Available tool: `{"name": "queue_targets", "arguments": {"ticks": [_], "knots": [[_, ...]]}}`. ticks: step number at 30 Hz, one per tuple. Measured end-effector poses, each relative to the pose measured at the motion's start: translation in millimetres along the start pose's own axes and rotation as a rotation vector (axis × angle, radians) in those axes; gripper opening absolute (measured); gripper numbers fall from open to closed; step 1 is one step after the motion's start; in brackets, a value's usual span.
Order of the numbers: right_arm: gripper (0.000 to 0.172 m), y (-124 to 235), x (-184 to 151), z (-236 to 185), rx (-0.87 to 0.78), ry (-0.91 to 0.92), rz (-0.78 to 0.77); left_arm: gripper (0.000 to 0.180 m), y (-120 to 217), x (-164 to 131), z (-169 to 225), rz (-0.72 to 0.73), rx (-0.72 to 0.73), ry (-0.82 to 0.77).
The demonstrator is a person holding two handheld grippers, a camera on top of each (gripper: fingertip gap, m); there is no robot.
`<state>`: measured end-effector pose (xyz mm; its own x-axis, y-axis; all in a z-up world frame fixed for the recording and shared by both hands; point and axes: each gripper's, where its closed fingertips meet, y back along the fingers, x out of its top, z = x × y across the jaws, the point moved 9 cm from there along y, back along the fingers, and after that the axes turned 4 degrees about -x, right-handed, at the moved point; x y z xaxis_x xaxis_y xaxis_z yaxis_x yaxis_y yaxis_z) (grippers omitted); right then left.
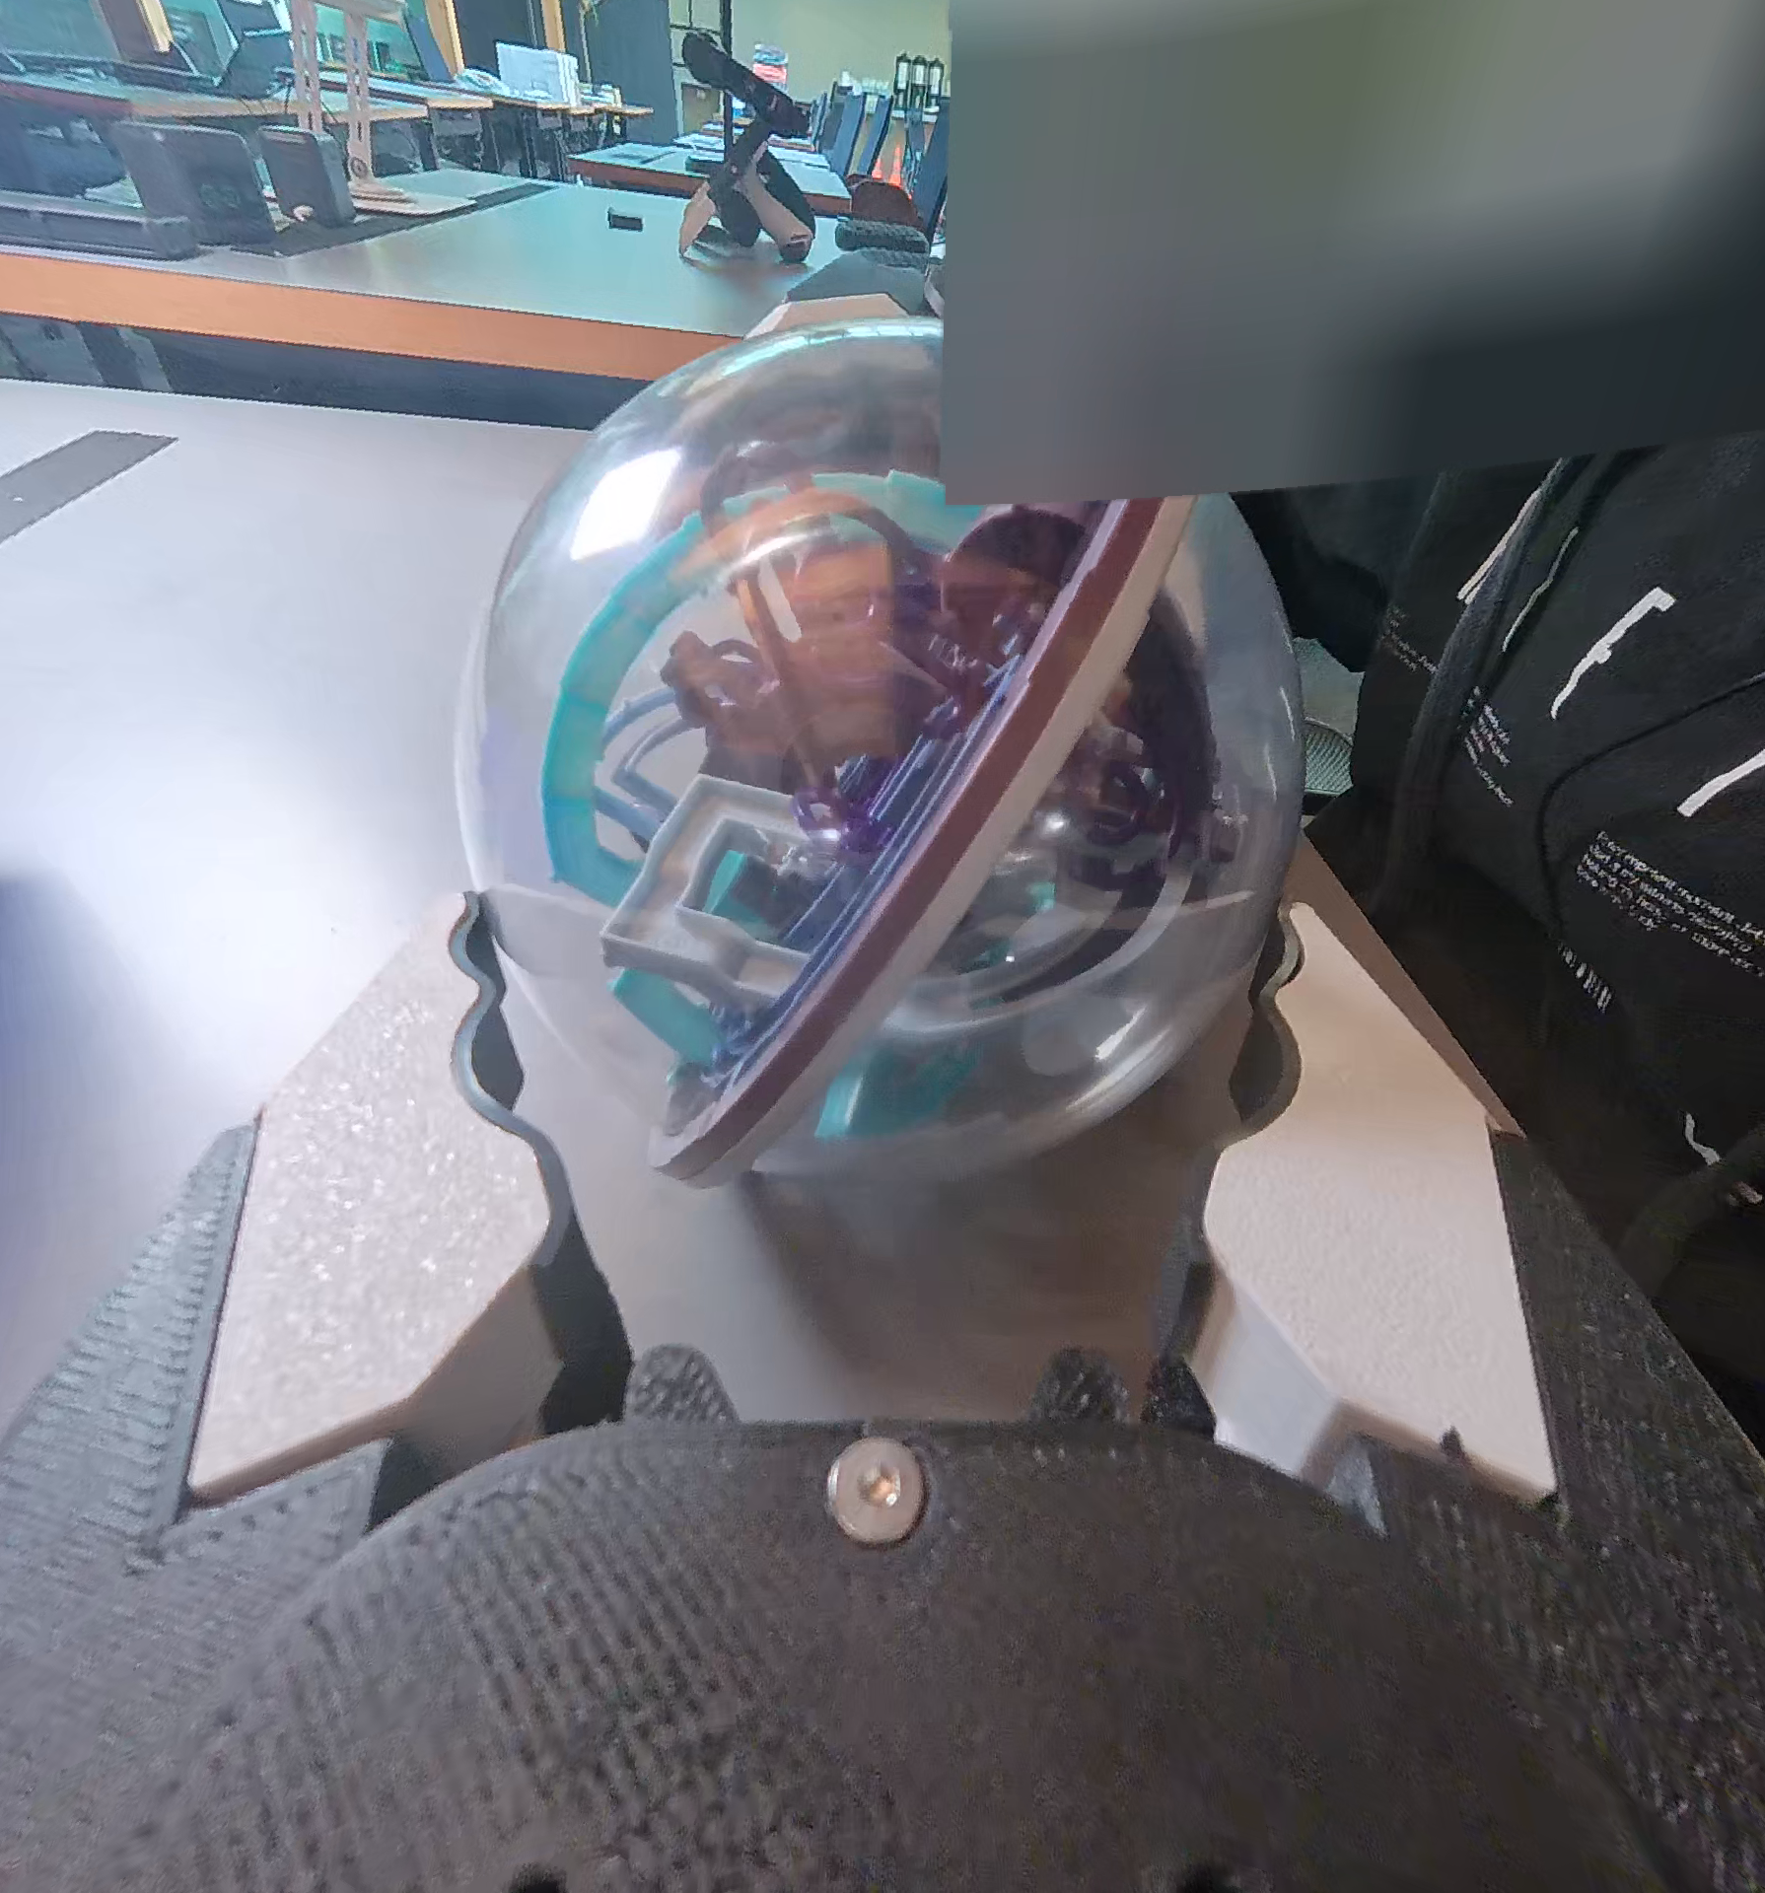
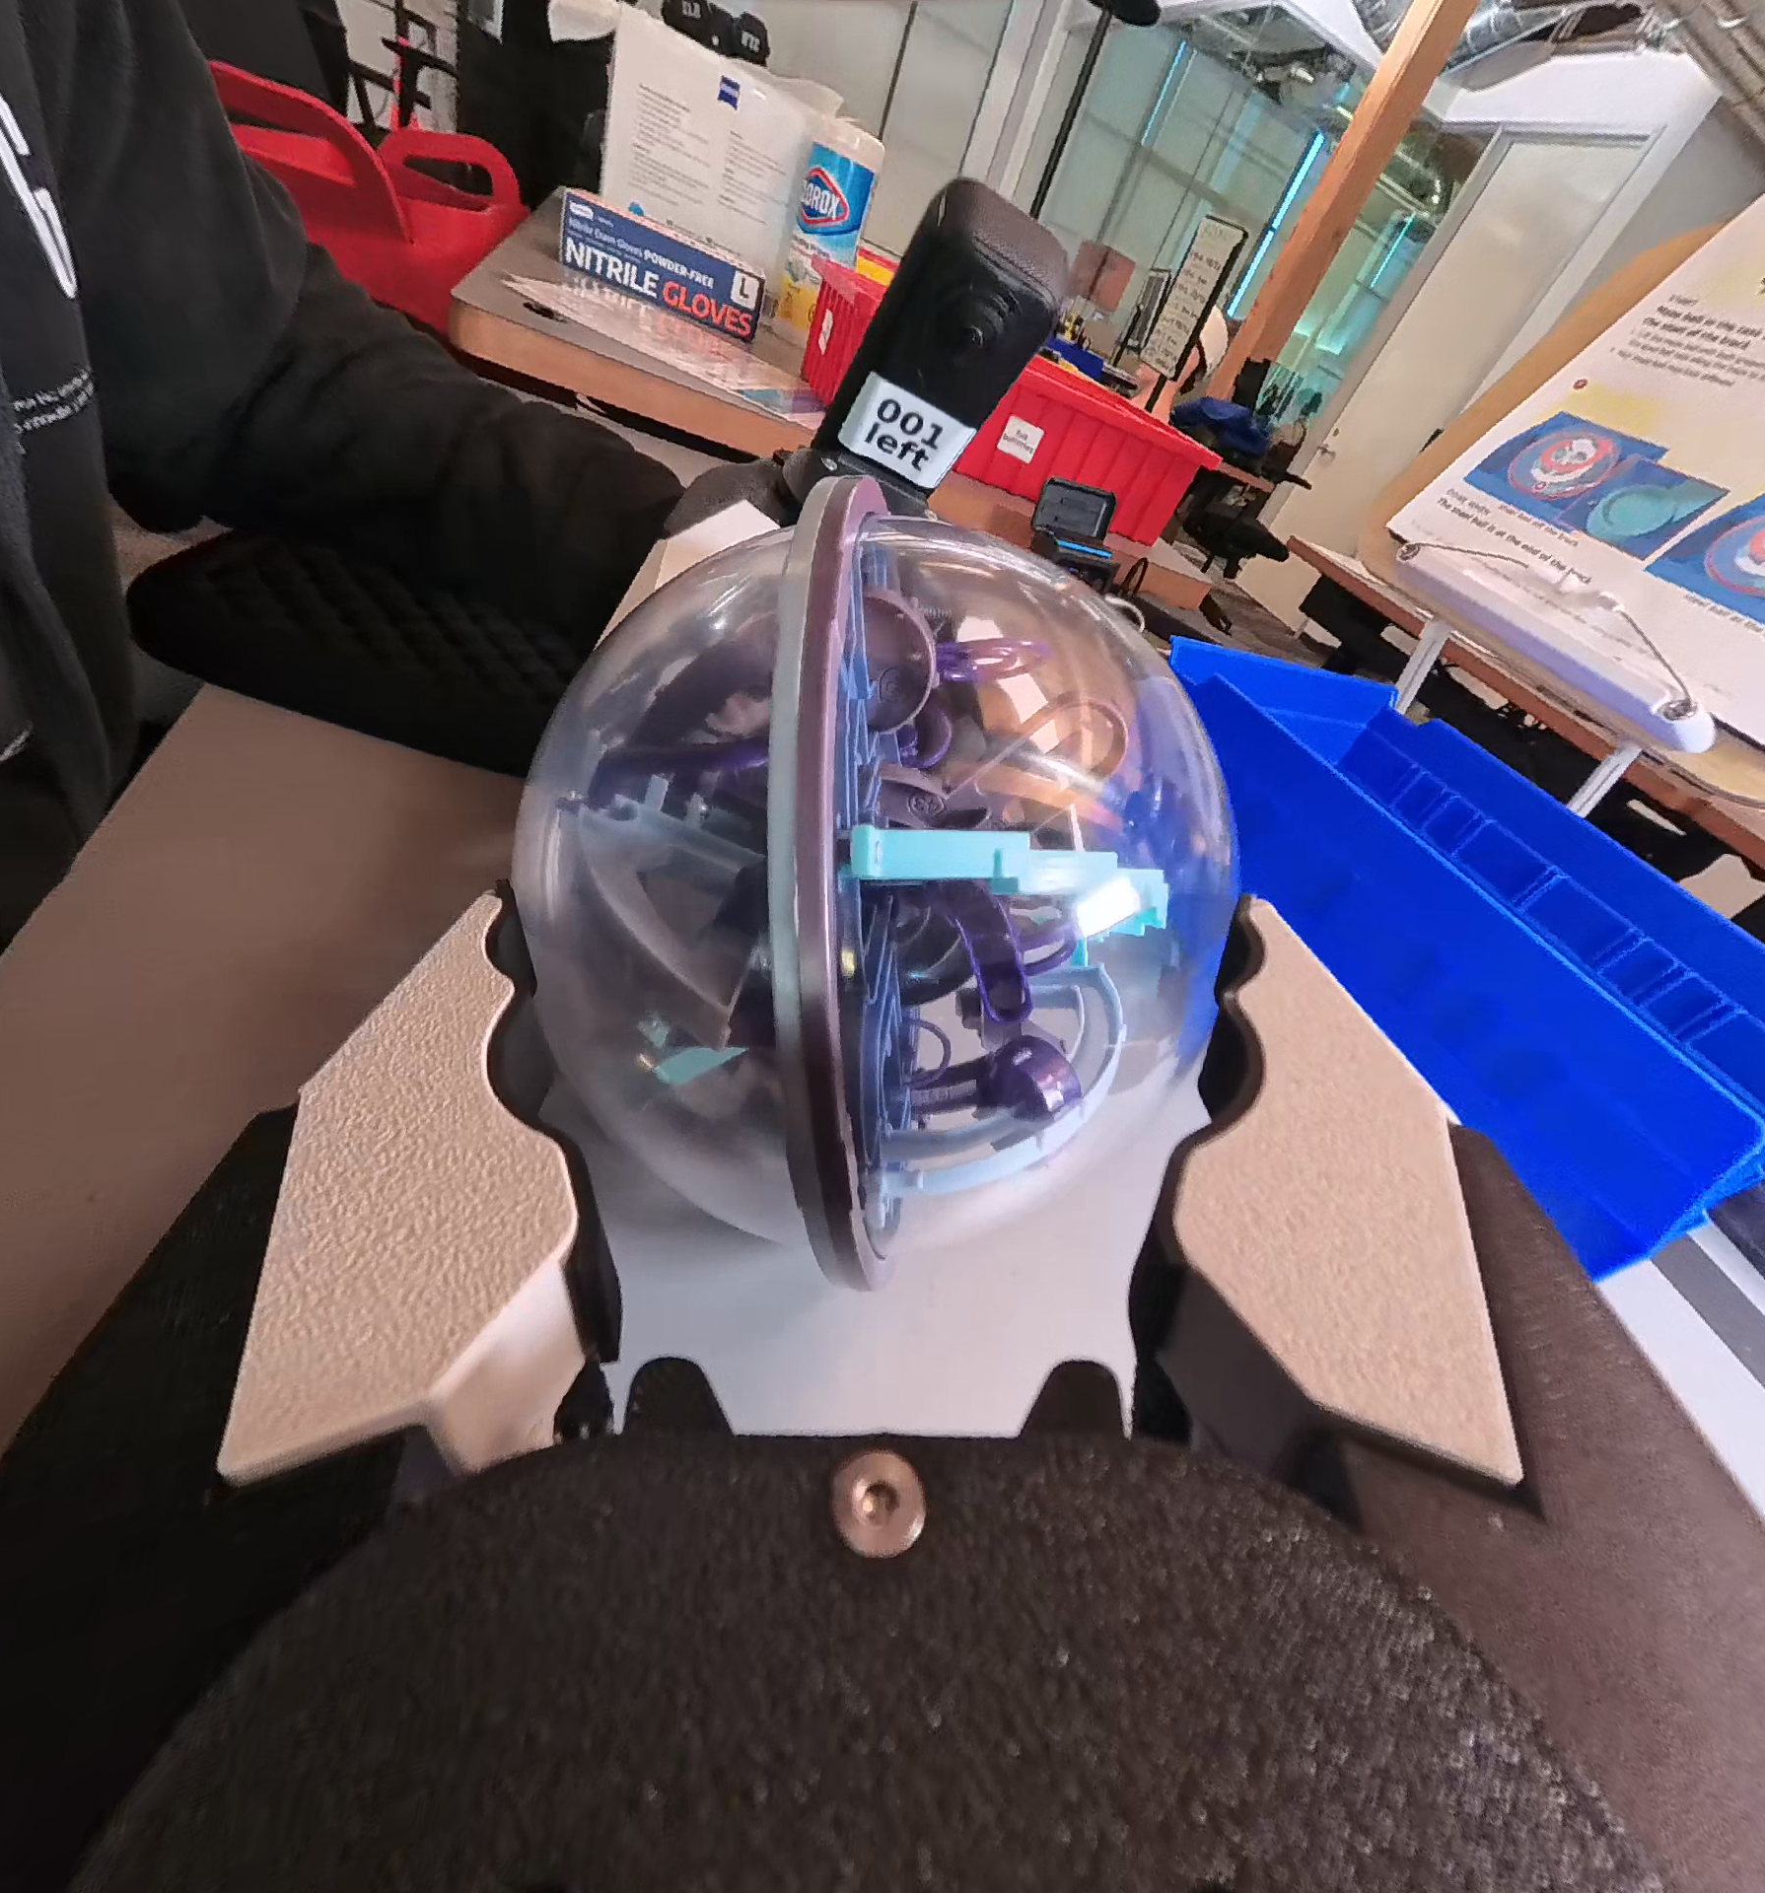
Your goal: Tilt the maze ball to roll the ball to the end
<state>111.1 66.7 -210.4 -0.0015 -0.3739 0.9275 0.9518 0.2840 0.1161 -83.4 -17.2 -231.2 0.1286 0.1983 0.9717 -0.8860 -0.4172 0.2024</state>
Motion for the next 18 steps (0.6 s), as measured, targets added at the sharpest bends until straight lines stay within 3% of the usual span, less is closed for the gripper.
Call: {"name": "queue_targets", "arguments": {"ticks": [18], "knots": [[0.13, -1.2, 0.5, -3.5, -0.008, 0.023, 0.007, 0.141, 0.7, -1.5, 2.0, -0.002, 0.005, -0.033]]}}
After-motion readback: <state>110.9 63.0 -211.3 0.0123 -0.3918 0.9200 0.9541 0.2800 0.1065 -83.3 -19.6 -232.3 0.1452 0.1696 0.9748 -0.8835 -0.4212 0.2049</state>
